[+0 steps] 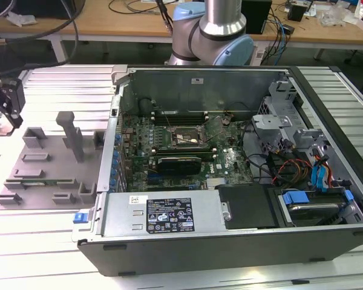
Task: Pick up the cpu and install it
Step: 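Pick up the cpu and move it towards the insertion slot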
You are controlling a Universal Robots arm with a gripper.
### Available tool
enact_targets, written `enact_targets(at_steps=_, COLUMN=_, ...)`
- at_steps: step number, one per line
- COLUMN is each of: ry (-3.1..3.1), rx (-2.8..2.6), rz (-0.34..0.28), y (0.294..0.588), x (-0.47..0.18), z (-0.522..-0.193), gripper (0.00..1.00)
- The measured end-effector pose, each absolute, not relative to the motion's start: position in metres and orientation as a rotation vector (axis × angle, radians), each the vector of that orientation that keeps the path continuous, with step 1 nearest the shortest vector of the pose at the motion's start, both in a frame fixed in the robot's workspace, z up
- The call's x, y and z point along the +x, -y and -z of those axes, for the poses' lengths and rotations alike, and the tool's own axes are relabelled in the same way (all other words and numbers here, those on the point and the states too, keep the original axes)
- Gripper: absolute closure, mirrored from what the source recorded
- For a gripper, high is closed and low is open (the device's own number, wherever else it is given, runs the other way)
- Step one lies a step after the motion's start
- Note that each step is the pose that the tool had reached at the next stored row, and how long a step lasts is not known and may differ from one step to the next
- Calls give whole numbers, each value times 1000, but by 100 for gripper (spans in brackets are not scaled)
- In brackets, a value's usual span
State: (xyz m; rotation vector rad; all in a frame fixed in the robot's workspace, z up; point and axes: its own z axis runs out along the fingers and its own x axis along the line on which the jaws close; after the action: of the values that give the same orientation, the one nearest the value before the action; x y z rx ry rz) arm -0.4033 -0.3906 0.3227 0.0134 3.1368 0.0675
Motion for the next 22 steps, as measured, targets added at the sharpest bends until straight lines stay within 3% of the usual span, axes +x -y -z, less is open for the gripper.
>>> enact_targets(at_steps=13, ry=-3137, rx=13, rz=-68, y=391, x=-403, z=-383, gripper=45)
enact_targets(at_steps=22, ry=-3137, rx=14, rz=-67, y=391, x=-398, z=-385, gripper=45)
